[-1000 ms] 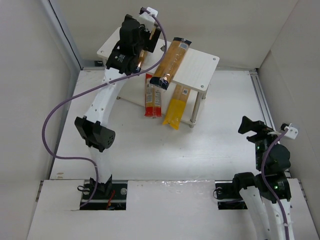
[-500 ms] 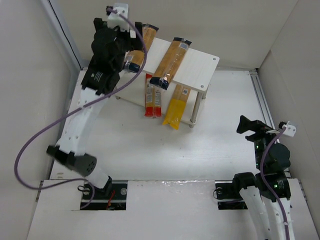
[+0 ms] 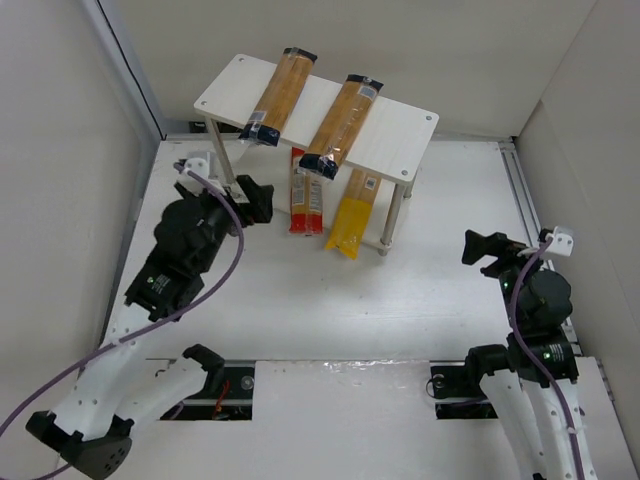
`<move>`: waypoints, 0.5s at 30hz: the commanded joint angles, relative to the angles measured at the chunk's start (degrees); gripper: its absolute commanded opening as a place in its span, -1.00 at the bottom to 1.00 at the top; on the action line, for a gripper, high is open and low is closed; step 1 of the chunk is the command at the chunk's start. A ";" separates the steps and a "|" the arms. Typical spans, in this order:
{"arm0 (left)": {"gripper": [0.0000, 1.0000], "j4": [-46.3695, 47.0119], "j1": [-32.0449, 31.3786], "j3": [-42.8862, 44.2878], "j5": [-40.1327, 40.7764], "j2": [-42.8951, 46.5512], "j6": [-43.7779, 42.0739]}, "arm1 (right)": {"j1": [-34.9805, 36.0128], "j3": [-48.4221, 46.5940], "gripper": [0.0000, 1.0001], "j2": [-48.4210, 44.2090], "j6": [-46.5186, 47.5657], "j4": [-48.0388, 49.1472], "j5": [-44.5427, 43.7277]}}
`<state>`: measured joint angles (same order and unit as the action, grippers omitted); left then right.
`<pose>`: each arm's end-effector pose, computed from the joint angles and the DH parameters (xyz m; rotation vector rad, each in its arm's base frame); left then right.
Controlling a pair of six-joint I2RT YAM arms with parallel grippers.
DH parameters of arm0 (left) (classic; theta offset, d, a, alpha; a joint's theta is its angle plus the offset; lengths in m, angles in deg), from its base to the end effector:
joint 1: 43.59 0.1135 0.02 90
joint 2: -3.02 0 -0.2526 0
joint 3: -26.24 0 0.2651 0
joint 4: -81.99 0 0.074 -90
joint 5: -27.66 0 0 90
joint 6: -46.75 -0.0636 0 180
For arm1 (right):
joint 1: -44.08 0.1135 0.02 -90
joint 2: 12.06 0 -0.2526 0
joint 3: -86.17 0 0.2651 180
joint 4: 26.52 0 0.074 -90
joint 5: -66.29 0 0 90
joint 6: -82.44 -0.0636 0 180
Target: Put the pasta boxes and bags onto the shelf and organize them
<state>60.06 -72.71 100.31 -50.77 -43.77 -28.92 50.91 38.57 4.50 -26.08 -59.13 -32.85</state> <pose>0.1970 -0.0951 0.4318 0.0274 1.4963 -0.4645 0.1420 0.0068 0.3184 0.2862 1.5763 0.2164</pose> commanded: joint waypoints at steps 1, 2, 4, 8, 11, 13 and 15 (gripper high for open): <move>1.00 -1.97 -5.75 -5.43 3.09 -0.24 7.99 | 0.38 -0.28 1.00 -1.00 0.86 3.27 1.24; 1.00 -1.97 -8.29 -8.14 3.10 -0.24 8.78 | 0.38 -0.28 1.00 -1.00 0.86 3.27 1.24; 1.00 -0.48 -9.71 -11.14 3.10 -1.90 9.75 | 0.38 -0.28 1.00 -1.00 0.86 3.27 1.24; 1.00 0.76 -10.25 -16.51 3.10 -7.96 13.26 | 0.38 -0.28 1.00 -2.05 0.86 3.27 1.24; 1.00 3.12 -10.25 -18.10 3.63 -12.88 15.02 | 0.38 0.33 1.00 -2.05 0.86 3.27 1.24; 1.00 6.62 -10.25 -18.72 4.41 -17.26 15.55 | 0.38 0.33 1.00 -2.05 0.86 3.27 1.24; 1.00 8.13 -10.77 -17.76 7.05 -20.87 15.56 | 0.38 0.33 1.00 -2.05 0.86 3.27 0.71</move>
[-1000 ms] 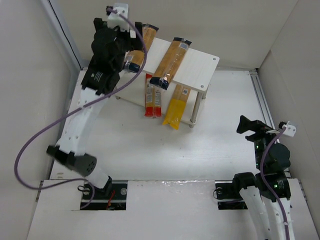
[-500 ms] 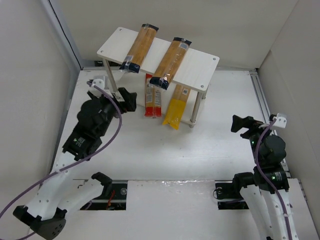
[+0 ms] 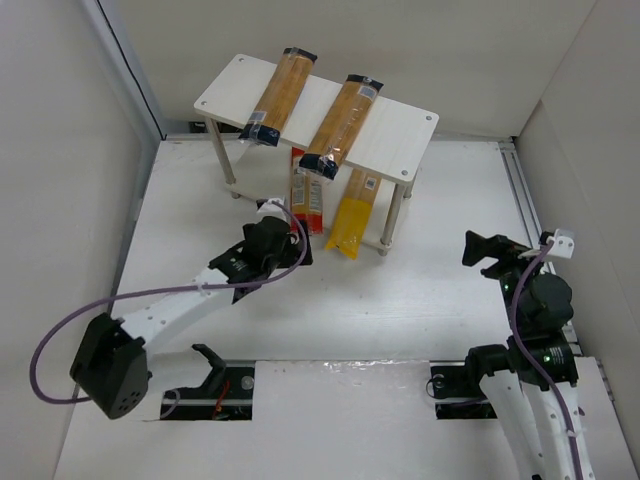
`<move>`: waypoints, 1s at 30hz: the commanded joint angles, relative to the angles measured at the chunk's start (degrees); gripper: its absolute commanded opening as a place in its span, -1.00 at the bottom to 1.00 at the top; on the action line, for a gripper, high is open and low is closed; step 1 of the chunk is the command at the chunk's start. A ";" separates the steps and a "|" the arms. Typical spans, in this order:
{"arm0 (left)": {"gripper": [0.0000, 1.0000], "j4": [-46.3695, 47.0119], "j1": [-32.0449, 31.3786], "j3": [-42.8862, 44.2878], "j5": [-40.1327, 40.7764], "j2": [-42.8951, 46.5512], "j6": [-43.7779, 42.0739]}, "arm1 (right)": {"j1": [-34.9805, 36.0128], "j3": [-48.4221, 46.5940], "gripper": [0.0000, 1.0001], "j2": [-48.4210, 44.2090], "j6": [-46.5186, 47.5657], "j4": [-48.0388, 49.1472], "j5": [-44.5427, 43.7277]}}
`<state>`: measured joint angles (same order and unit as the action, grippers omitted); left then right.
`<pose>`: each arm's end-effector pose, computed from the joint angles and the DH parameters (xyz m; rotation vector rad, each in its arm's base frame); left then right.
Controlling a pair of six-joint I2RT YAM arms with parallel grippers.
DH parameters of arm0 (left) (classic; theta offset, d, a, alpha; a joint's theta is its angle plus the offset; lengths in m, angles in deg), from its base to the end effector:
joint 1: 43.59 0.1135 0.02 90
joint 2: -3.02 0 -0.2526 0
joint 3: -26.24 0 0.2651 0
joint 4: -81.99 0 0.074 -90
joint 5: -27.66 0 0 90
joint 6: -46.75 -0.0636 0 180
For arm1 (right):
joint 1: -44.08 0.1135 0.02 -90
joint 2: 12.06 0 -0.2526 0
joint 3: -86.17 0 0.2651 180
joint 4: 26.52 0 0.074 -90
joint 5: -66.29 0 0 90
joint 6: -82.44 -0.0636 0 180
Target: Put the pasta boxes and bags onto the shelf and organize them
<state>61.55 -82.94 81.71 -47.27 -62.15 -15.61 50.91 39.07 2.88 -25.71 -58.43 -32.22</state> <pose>0.2365 -0.1726 0.2301 0.0552 2.1059 -0.4357 0.1374 0.0070 0.3203 0.2710 1.5474 0.2265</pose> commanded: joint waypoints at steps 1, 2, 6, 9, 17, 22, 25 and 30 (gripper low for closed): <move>1.00 6.65 -0.55 1.81 4.35 -4.51 2.24 | 0.38 -0.17 1.00 0.17 0.49 2.57 0.08; 1.00 5.96 -0.55 4.25 4.88 -9.06 2.24 | 0.38 -0.17 1.00 0.18 0.49 2.57 0.08; 1.00 3.93 -0.55 9.53 8.47 -19.19 2.24 | 0.38 -0.17 1.00 0.18 -0.04 2.57 -0.98; 1.00 -0.63 0.06 13.66 12.77 -25.60 4.52 | 0.38 -0.17 1.00 0.18 -0.04 2.57 -1.59; 1.00 -0.38 6.91 17.02 15.07 -29.84 6.46 | 0.38 -0.17 1.00 0.18 -0.04 2.04 -2.12; 1.00 -1.69 11.75 18.78 16.21 -31.51 6.46 | 0.38 -0.17 1.00 0.18 -0.04 2.04 -2.65; 1.00 -3.10 13.68 19.83 18.49 -31.51 6.63 | 0.38 -0.17 1.00 0.18 -0.04 1.52 -2.65; 1.00 -4.94 15.36 19.84 19.21 -29.59 6.64 | 0.38 -0.17 1.00 0.18 -0.57 1.52 -3.18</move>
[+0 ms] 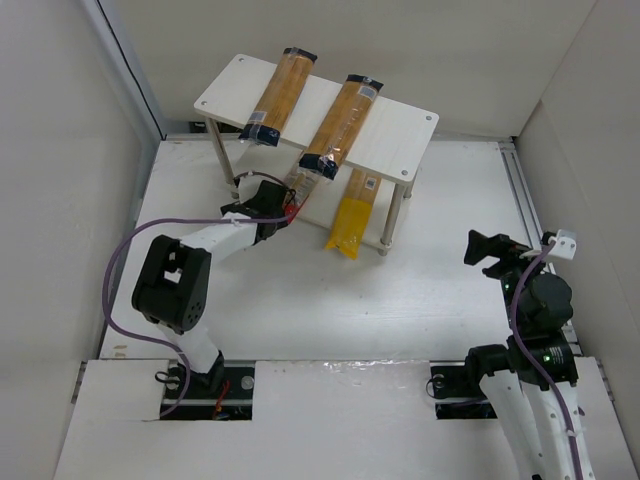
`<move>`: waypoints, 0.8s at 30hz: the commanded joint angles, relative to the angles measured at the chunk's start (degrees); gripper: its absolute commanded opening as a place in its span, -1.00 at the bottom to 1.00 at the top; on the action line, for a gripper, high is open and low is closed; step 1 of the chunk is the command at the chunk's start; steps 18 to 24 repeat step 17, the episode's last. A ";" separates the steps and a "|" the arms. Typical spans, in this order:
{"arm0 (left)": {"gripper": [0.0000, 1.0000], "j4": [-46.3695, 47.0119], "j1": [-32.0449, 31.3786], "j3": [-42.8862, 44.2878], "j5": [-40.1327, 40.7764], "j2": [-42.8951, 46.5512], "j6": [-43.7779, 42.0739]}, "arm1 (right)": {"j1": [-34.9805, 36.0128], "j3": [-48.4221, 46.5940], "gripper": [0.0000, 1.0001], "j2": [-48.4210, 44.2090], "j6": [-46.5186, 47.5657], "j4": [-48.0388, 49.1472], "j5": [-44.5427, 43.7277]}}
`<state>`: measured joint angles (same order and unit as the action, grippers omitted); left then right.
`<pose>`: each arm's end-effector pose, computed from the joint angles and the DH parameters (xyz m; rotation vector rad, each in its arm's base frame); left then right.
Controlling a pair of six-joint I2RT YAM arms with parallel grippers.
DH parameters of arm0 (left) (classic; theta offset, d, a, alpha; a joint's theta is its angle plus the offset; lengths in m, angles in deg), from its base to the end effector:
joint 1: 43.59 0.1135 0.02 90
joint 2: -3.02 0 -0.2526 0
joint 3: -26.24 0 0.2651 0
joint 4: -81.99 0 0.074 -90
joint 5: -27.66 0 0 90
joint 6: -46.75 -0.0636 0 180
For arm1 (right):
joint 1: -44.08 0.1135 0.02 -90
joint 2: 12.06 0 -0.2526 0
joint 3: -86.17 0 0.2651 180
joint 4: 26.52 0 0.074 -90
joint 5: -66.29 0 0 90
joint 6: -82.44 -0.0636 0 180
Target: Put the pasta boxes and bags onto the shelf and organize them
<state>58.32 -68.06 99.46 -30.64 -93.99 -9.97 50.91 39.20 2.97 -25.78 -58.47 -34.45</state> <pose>0.3597 -0.1270 0.1629 -0.4186 2.2126 0.1357 0.1379 0.0046 0.3192 0.3021 1.5451 0.1960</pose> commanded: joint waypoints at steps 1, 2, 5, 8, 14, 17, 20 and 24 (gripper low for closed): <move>1.00 -1.71 0.47 2.09 2.05 2.79 1.00 | 0.38 -0.30 1.00 0.09 -0.50 1.56 -0.95; 1.00 -1.71 0.47 1.39 2.05 3.40 1.00 | 0.38 -0.30 1.00 0.70 -0.50 1.04 -1.47; 1.00 -1.72 -0.92 -1.77 1.43 7.09 2.14 | 0.38 -0.83 1.00 1.31 -0.50 1.03 -1.47; 1.00 -2.24 -2.24 -5.02 1.43 11.66 2.14 | 0.38 -2.32 1.00 2.72 -0.50 -0.46 -2.09; 1.00 -0.84 -2.25 -10.21 -3.48 18.96 2.85 | 0.38 -3.46 1.00 5.45 -0.50 -0.46 -1.47; 1.00 -1.88 -2.25 -10.83 -3.49 20.72 2.85 | 0.38 -3.46 1.00 5.98 0.02 0.06 -2.09; 1.00 -1.88 -2.25 -10.83 -3.49 20.72 2.85 | 0.38 -3.46 1.00 5.98 0.02 0.06 -2.09; 1.00 -1.88 -2.25 -10.83 -3.49 20.72 2.85 | 0.38 -3.46 1.00 5.98 0.02 0.06 -2.09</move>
